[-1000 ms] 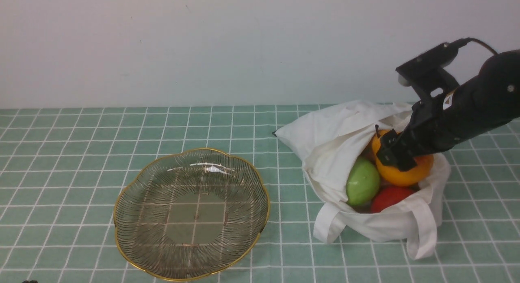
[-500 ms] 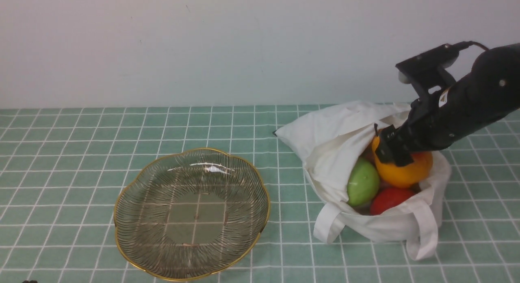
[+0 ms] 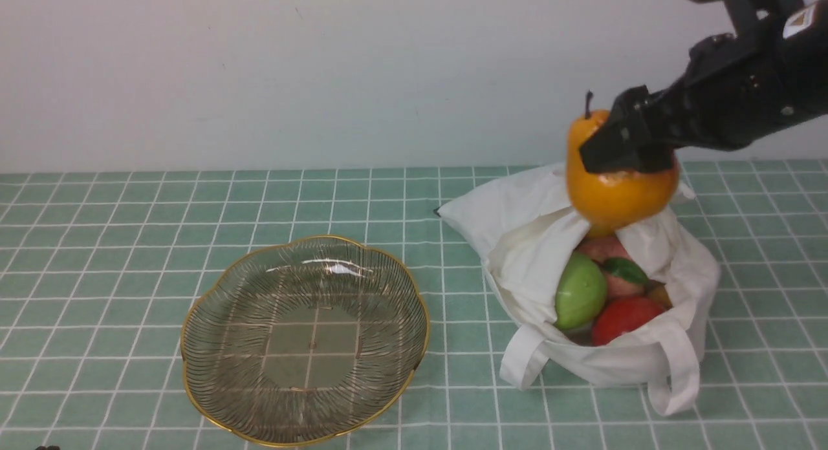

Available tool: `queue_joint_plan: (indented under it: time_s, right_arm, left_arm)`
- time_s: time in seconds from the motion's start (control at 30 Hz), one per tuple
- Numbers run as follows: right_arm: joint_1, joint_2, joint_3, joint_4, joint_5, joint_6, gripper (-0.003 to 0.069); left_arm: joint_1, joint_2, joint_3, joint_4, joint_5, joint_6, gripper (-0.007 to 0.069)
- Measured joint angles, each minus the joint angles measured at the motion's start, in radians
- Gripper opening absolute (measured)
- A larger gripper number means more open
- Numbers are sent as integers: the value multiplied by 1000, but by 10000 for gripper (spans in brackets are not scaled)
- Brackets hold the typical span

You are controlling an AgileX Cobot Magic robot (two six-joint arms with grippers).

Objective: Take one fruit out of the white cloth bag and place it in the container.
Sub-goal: 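Carry the orange fruit from the bag to the plate with the right gripper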

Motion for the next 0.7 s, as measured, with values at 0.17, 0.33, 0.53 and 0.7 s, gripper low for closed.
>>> queue_joint_plan:
  time_s: [0.17,0.33,0.53,0.7]
  right_arm:
    - [175,67,0,274,-104,-189,615]
    - [341,198,0,349,-282,-214,615]
    - [444,371,0,359,-406,-219,615]
    - [461,488,0,359,-441,-229,615]
  left_arm:
    - [0,0,0,0,0,0,-8]
    - [0,0,0,0,0,-5,-8]
    - [0,0,0,0,0,0,-8]
    - [0,0,0,0,0,0,-8]
